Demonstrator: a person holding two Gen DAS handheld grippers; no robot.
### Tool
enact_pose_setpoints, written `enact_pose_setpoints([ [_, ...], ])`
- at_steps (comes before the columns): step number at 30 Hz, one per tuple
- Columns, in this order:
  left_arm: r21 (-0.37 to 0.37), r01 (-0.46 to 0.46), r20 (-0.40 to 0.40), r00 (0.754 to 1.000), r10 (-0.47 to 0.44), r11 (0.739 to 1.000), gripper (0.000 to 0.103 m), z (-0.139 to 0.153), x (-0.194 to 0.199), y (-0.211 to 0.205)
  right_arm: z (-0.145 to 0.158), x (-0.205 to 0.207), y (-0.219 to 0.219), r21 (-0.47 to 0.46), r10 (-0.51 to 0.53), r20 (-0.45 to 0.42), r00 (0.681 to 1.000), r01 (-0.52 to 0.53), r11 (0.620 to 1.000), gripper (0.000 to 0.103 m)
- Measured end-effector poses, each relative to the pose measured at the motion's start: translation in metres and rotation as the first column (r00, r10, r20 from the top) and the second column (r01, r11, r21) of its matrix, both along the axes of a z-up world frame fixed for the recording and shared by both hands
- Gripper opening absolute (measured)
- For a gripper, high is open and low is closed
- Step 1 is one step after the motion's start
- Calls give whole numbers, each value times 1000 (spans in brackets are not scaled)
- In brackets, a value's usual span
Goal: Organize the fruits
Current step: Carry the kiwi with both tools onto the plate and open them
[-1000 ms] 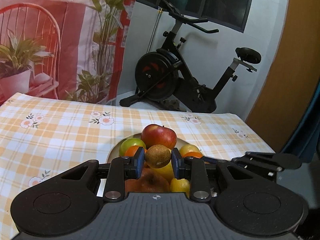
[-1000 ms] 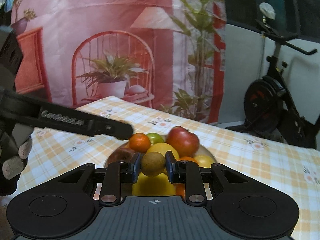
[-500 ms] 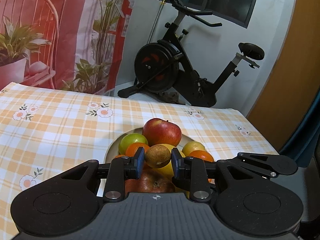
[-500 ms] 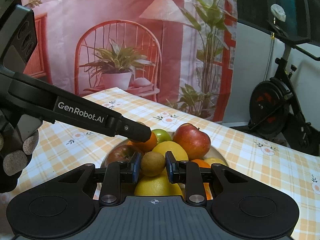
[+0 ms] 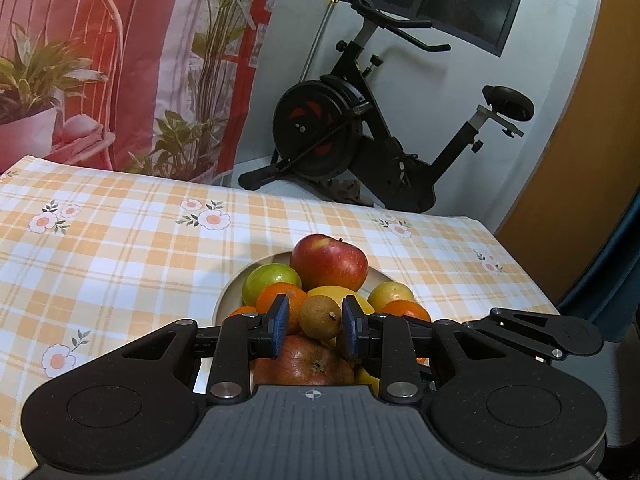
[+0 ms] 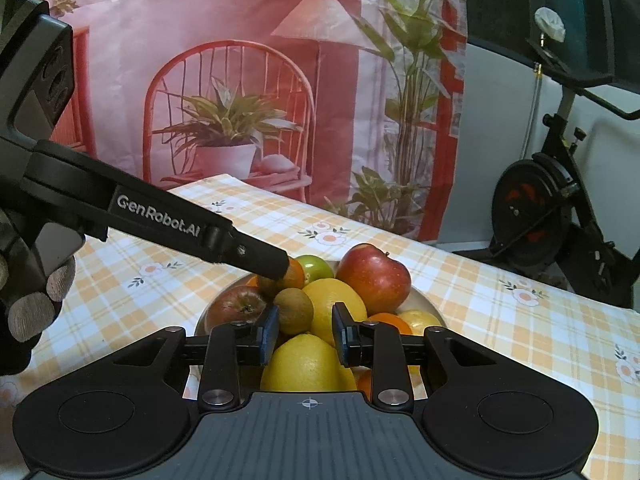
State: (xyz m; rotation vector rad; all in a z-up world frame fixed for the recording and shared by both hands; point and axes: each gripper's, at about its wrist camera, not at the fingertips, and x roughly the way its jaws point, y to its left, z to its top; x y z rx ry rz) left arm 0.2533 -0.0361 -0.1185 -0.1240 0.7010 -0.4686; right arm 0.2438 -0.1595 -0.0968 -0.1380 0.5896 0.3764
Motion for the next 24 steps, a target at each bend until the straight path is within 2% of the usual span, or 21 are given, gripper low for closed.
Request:
enact_pose_setpoints([
  [12,22,-33,34,999,32,999,31,17,-17,13,13,-15,-8,4,-48,22,999,48,999,26],
  [24,49,-51,67,997,47,998,32,31,-40,27,30,-32,-19,64,-123,49,991,120,991,28],
])
